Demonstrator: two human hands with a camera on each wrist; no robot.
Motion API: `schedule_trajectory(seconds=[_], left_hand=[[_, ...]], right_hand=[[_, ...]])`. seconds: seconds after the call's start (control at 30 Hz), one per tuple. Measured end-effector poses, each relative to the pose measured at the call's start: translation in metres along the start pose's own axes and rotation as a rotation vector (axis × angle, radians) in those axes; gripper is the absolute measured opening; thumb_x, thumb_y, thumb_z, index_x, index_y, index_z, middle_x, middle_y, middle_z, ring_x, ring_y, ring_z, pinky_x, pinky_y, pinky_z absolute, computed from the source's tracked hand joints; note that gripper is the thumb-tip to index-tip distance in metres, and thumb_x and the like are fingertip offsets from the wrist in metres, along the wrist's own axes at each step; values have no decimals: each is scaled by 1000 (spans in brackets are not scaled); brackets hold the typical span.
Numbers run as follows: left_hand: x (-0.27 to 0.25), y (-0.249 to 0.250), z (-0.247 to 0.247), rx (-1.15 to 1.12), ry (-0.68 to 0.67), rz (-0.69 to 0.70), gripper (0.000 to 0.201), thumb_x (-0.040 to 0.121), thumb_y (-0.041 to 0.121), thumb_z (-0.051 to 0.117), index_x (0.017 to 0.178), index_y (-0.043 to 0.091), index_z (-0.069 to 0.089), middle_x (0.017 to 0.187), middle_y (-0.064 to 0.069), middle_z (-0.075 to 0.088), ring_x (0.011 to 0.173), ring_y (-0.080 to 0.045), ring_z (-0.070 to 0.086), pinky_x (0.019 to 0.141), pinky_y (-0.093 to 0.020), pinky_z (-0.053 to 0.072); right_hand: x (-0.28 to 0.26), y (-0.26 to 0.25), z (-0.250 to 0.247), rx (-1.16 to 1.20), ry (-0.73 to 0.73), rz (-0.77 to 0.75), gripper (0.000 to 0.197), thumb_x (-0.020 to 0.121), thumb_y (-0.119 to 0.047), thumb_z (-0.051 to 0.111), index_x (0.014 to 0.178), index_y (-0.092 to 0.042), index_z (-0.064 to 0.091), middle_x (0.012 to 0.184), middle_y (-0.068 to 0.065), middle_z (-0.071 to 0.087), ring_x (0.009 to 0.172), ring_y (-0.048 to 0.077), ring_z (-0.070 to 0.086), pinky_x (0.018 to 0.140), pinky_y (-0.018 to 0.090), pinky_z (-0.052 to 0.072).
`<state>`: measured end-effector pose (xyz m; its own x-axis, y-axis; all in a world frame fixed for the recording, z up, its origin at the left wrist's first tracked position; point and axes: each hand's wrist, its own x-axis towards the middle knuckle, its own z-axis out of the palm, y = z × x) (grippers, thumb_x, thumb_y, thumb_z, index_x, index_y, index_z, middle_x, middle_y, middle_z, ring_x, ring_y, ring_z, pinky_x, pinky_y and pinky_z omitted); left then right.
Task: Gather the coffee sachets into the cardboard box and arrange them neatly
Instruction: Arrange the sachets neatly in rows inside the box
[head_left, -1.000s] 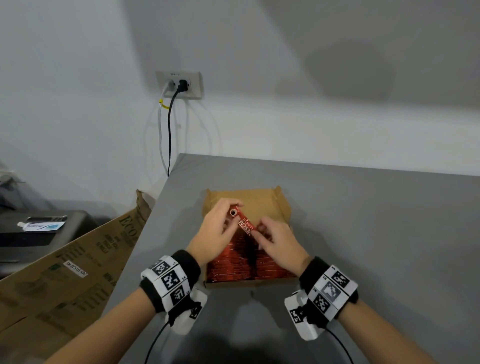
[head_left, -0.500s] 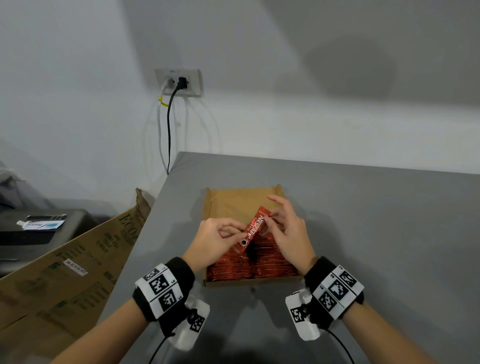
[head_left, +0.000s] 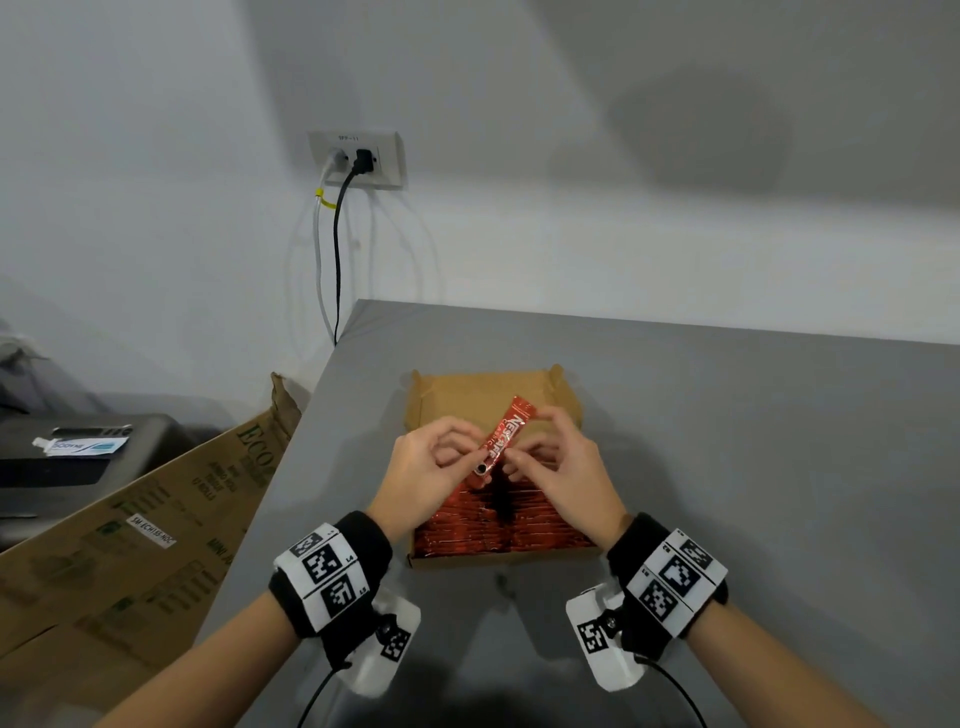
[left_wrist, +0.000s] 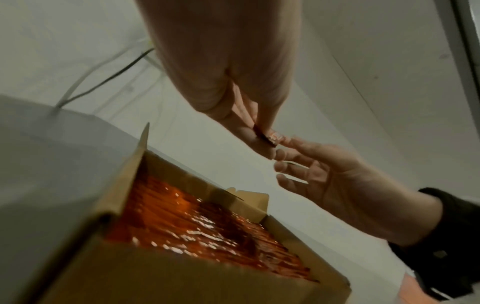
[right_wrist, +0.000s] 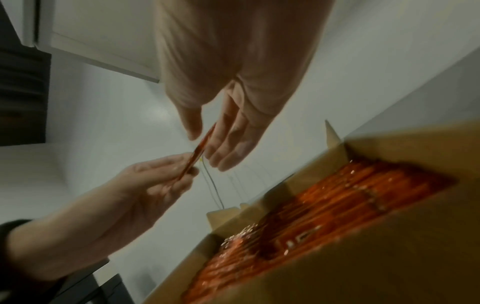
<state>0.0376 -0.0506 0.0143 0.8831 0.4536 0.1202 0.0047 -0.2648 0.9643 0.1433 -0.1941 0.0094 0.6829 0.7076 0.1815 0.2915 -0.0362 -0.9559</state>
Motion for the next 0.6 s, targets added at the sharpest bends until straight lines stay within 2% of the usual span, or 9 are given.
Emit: schedule_trajectory(seconds=[0.07,0.1,0.17,0.27,0.37,0.43,0.5,0.6], left_hand=[[-3,0,7,20,-24,15,12,80,0,68,87,7,60,75,-2,68,67,-10,69,64,-19,54],[-4,-2,7,40,-55,24,12,80,0,67,85,7,59,76,-2,68,67,-9,68,64,-18,54],[-4,-5,1,77,-103,41,12,81,3,68,83,7,57,74,-4,68,68,-12,68,64,-21,55],[-3,-8,-10,182,-90,68,14,79,7,71,77,7,57,69,-6,68,64,-15,67,66,-27,56],[-6,-6,-7,169,-18,82,18,78,5,72,74,3,55,67,-8,68,60,-12,69,63,-27,56],[-7,-6,0,132,-14,85,19,77,4,73,73,2,55,67,-8,68,60,-12,69,63,-26,56],[-10,-8,7,141,-52,96,18,77,6,73,74,3,56,69,-6,68,62,-11,68,64,-26,57],[-11,-15,11,211,-145,92,18,76,10,75,79,8,57,74,-1,68,68,-6,67,69,-23,56]], right_hand=[[-1,-1,4,-72,20,-27,15,83,-8,67,92,-17,60,73,-7,67,62,8,65,66,20,53],[0,-1,4,-120,38,-56,13,83,-7,68,86,-19,63,75,-10,66,64,3,64,67,17,52],[2,-2,-4,-167,63,-110,20,82,-4,67,81,-24,67,80,-13,67,71,1,64,69,18,53],[-1,-4,-11,-103,-21,-56,24,83,-3,65,82,-27,66,86,-4,69,73,10,67,65,26,57],[-12,-4,-1,-34,-140,16,25,83,-5,67,99,-23,61,86,1,68,75,15,68,66,27,57],[-16,-1,5,-37,-51,1,31,81,-7,70,101,-26,58,80,-3,67,72,10,67,69,25,57],[-16,1,4,-59,41,-7,31,79,-6,72,95,-29,59,74,-5,67,68,5,65,68,21,56],[-14,-2,-6,-203,-7,-27,16,76,-7,75,83,-19,68,72,-13,65,69,-2,63,69,13,50]])
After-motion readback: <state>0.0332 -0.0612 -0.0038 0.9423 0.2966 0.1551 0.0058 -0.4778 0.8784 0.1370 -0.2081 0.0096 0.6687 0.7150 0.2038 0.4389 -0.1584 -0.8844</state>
